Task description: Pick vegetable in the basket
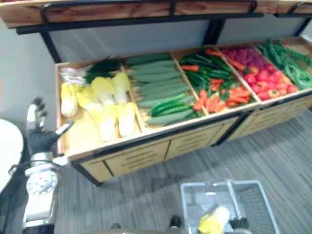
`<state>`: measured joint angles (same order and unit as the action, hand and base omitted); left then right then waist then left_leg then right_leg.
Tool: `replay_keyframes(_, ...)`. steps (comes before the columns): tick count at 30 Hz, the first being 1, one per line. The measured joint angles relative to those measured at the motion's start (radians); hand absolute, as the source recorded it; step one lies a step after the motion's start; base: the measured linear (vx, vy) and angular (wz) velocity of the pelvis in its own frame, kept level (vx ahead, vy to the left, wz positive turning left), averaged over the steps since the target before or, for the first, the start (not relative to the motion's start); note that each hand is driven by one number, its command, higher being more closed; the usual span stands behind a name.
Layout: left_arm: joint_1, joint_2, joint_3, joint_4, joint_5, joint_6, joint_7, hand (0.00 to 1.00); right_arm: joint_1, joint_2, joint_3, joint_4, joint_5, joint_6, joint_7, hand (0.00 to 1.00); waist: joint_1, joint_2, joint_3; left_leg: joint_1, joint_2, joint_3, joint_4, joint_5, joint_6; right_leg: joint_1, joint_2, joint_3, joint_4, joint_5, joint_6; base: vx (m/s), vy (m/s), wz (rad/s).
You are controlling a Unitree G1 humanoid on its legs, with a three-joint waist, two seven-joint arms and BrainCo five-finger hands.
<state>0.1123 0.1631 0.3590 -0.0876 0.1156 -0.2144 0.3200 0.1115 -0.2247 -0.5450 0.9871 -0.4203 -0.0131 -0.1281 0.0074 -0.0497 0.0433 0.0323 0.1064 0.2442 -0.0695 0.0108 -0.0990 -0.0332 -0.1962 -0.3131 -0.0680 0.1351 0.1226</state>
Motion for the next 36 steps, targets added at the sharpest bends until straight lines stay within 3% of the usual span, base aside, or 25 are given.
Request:
replay_keyframes(5, 0.017, -0.007, 0.142, 0.231, 0.176, 0.085, 0.154, 0.00, 0.030, 0.031, -0.036, 0.013, 0.039, -0.001, -0.042, 1.00, 0.000, -0.004, -0.030, -0.011, -0.001, -0.043, -0.031, 0.019, 0.005, 0.012, 0.000, -0.054, -0.005, -0.017, -0.003, 0.00, -0.010, 0.26)
replay_keyframes(10, 0.043, -0.017, 0.245, 0.495, 0.213, 0.142, 0.204, 0.00, 0.047, 0.060, -0.035, 0.012, 0.040, -0.001, -0.062, 1.00, -0.003, -0.002, -0.052, -0.007, -0.002, -0.058, -0.031, 0.022, 0.000, 0.030, 0.001, -0.067, -0.018, -0.016, -0.004, 0.02, 0.001, 0.07)
replay_keyframes(15, 0.065, -0.022, 0.357, 0.891, 0.202, 0.185, 0.214, 0.00, 0.037, 0.074, 0.014, 0.053, 0.040, -0.010, -0.066, 1.00, -0.004, -0.008, -0.059, 0.009, 0.001, -0.035, -0.031, 0.009, -0.005, 0.038, 0.006, -0.056, -0.029, -0.017, -0.003, 0.01, 0.003, -0.10)
replay_keyframes(21, 0.108, -0.043, 0.342, 1.110, 0.211, 0.225, 0.068, 0.00, 0.006, 0.075, 0.073, 0.099, 0.038, -0.013, -0.063, 1.00, -0.005, -0.009, -0.060, 0.023, 0.013, -0.004, -0.028, -0.003, -0.015, 0.030, 0.022, -0.014, -0.035, -0.016, -0.005, 0.02, -0.008, -0.20)
replay_keyframes(29, 0.096, -0.058, 0.213, 1.163, 0.082, 0.191, -0.168, 0.00, -0.022, 0.040, 0.153, 0.126, 0.034, -0.015, -0.020, 1.00, -0.009, 0.018, -0.061, 0.042, 0.025, 0.045, -0.025, -0.014, -0.021, 0.014, 0.039, 0.034, -0.034, -0.016, -0.007, 0.02, -0.010, -0.17)
replay_keyframes(33, 0.082, -0.096, 0.141, 1.163, 0.082, 0.180, -0.200, 0.00, -0.024, 0.040, 0.161, 0.127, 0.046, -0.014, 0.002, 1.00, -0.008, 0.024, -0.040, 0.066, 0.025, 0.077, -0.003, -0.036, -0.019, 0.016, 0.038, 0.068, -0.024, -0.014, -0.004, 0.02, -0.003, -0.23)
replay_keyframes(36, 0.067, -0.107, 0.090, 1.163, 0.087, 0.180, -0.199, 0.00, -0.031, 0.039, 0.158, 0.127, 0.068, -0.015, 0.005, 1.00, -0.008, 0.028, -0.003, 0.018, 0.055, 0.103, 0.181, -0.141, -0.013, -0.001, 0.033, 0.106, 0.043, -0.034, 0.001, -0.03, 0.021, -0.36)
